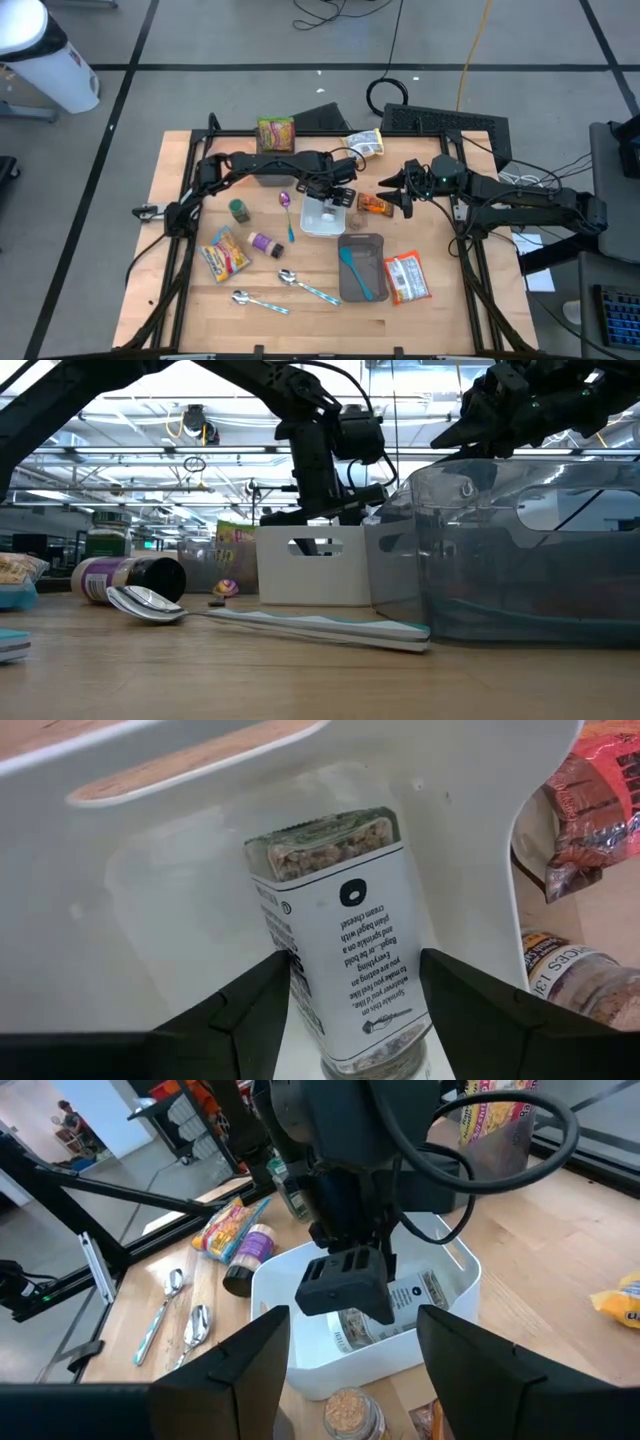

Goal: Pick & Place Food Item
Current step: Put the white seasoning bottle into the white bin

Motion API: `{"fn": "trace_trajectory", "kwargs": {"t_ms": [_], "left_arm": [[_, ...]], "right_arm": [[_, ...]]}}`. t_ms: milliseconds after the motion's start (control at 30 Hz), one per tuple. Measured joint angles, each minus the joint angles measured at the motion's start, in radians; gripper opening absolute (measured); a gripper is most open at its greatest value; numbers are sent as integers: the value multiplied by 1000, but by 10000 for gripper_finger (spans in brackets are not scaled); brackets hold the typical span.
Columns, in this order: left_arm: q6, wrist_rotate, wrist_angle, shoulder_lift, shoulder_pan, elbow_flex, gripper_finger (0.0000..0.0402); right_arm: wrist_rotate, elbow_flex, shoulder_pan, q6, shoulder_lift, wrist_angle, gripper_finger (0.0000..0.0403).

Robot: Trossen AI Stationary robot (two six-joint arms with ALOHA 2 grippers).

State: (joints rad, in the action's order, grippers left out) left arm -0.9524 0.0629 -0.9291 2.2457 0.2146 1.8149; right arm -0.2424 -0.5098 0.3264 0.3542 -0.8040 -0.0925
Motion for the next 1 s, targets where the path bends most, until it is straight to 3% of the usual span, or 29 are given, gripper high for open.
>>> {"fn": "trace_trajectory", "kwargs": {"t_ms": [367, 700, 1000], "left_arm": [[4, 19, 5, 1, 13, -2, 227], [8, 54, 8, 0, 16, -2, 164], [38, 83, 32, 1, 26, -3, 197]], "right_arm": [[2, 0, 0, -3, 0, 0, 212], [2, 0, 0, -7, 0, 0, 212], [1, 0, 0, -11, 0, 0, 212]]}}
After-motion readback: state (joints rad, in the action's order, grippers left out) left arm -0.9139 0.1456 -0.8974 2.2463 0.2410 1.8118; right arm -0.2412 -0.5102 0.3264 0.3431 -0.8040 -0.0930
